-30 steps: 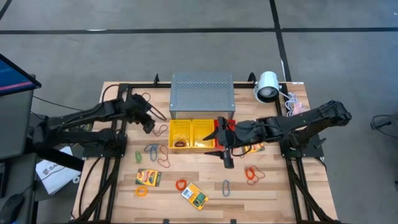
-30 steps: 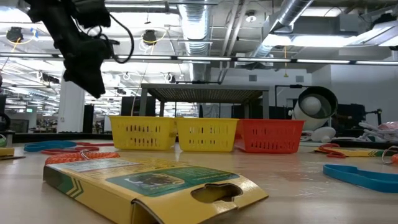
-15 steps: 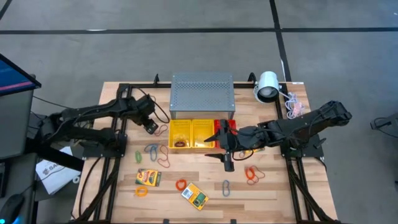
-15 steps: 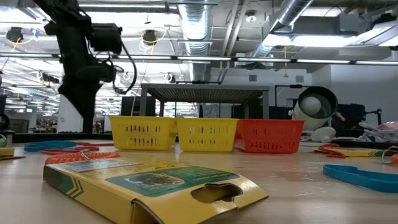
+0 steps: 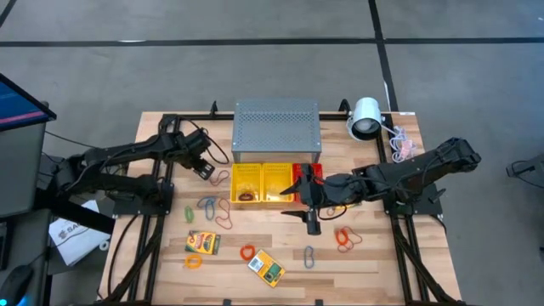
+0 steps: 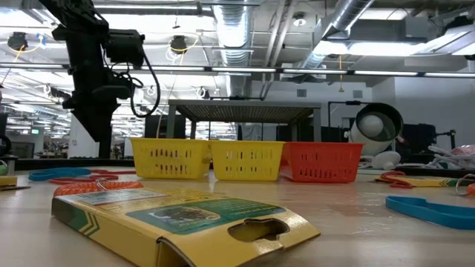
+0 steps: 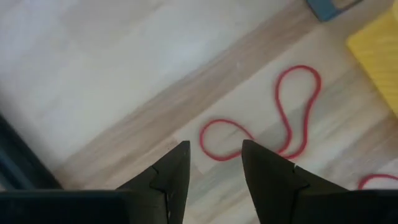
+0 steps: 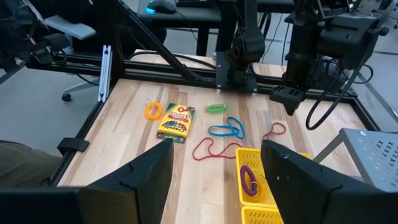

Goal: Pick & Place Office Desk Supplies
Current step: Put the red rubber band into the red bin

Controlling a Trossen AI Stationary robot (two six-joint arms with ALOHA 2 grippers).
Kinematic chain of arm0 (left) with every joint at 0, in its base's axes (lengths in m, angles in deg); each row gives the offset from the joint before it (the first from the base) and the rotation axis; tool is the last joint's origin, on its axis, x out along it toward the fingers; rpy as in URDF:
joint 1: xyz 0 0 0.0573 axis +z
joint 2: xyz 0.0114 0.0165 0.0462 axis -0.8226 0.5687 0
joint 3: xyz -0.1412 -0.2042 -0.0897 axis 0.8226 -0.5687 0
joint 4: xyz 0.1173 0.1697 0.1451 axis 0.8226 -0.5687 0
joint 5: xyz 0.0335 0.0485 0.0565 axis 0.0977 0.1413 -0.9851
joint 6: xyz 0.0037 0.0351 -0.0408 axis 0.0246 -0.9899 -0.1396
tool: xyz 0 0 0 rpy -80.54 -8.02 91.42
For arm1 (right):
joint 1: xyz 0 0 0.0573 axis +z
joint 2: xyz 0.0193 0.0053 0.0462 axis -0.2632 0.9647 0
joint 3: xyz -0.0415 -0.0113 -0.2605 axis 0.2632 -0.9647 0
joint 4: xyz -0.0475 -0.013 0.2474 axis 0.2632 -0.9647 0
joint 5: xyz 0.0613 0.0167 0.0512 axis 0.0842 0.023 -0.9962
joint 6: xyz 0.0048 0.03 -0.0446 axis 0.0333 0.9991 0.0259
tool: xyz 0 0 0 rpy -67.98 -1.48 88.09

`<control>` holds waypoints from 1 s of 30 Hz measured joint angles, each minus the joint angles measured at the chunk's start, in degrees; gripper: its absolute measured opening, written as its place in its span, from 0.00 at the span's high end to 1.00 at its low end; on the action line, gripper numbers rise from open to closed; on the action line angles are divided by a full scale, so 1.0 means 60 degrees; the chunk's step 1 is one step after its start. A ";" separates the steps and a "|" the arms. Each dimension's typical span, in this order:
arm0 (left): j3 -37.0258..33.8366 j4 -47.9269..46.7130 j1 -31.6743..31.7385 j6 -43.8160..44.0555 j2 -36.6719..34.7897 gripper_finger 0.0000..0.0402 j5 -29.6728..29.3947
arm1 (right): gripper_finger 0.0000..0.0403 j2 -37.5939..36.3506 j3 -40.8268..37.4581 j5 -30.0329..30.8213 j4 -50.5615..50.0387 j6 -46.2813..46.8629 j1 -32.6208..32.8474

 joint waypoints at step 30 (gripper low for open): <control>-0.0006 0.0393 0.0505 -0.0351 0.2583 0.65 0.0644 | 0.42 0.0004 0.0000 -0.0015 -0.0211 -0.0104 0.0000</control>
